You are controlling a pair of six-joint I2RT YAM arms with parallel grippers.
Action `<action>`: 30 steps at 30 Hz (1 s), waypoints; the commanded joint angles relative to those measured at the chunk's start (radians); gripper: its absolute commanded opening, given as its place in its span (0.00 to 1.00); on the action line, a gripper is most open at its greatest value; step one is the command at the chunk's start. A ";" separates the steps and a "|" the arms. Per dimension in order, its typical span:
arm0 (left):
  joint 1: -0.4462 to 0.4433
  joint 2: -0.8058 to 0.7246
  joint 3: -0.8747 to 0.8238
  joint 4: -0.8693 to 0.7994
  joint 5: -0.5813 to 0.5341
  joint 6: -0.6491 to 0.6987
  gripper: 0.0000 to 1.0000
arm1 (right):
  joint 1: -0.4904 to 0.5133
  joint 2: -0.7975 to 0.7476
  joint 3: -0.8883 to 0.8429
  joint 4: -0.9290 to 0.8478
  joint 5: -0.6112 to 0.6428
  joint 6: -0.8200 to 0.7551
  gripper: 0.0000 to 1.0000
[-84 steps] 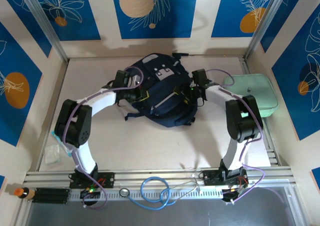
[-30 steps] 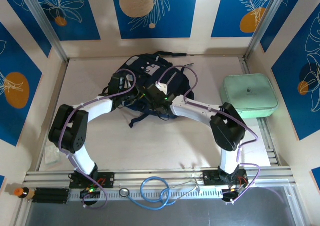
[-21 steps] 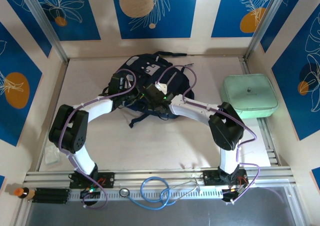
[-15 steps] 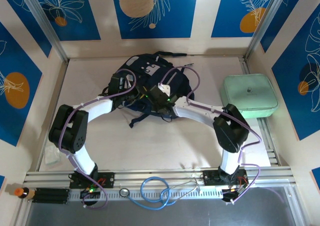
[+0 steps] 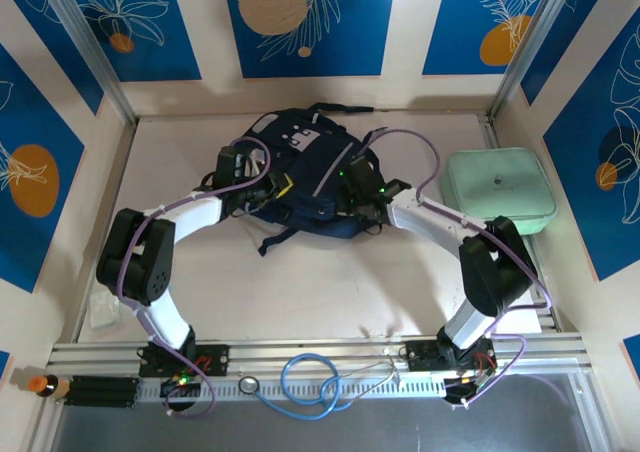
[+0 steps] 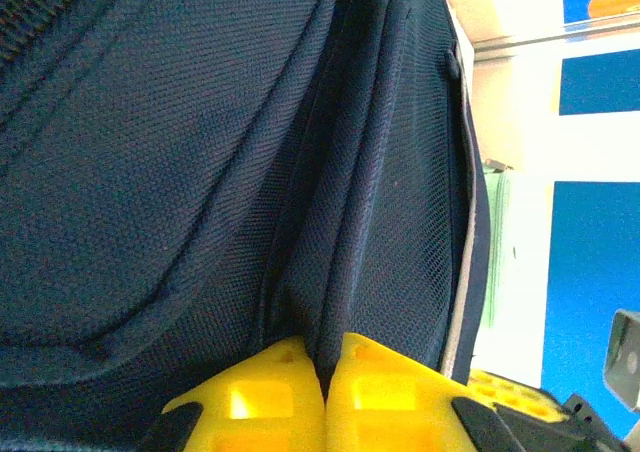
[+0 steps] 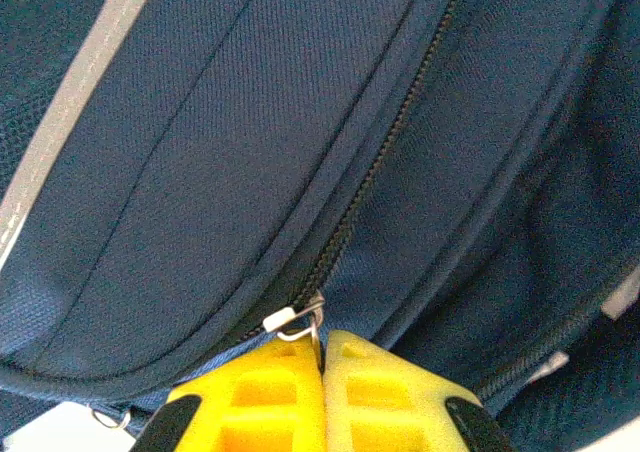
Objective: Pack the student bag
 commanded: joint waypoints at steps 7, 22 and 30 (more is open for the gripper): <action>0.147 -0.092 -0.048 -0.071 -0.104 0.127 0.17 | 0.060 0.164 0.224 -0.036 -0.234 -0.333 0.00; 0.262 -0.318 -0.279 -0.092 -0.083 -0.017 0.53 | 0.226 0.465 0.600 0.007 -0.412 -0.229 0.00; 0.239 -0.306 -0.290 -0.072 -0.097 -0.063 0.40 | 0.242 0.498 0.648 0.005 -0.460 -0.232 0.00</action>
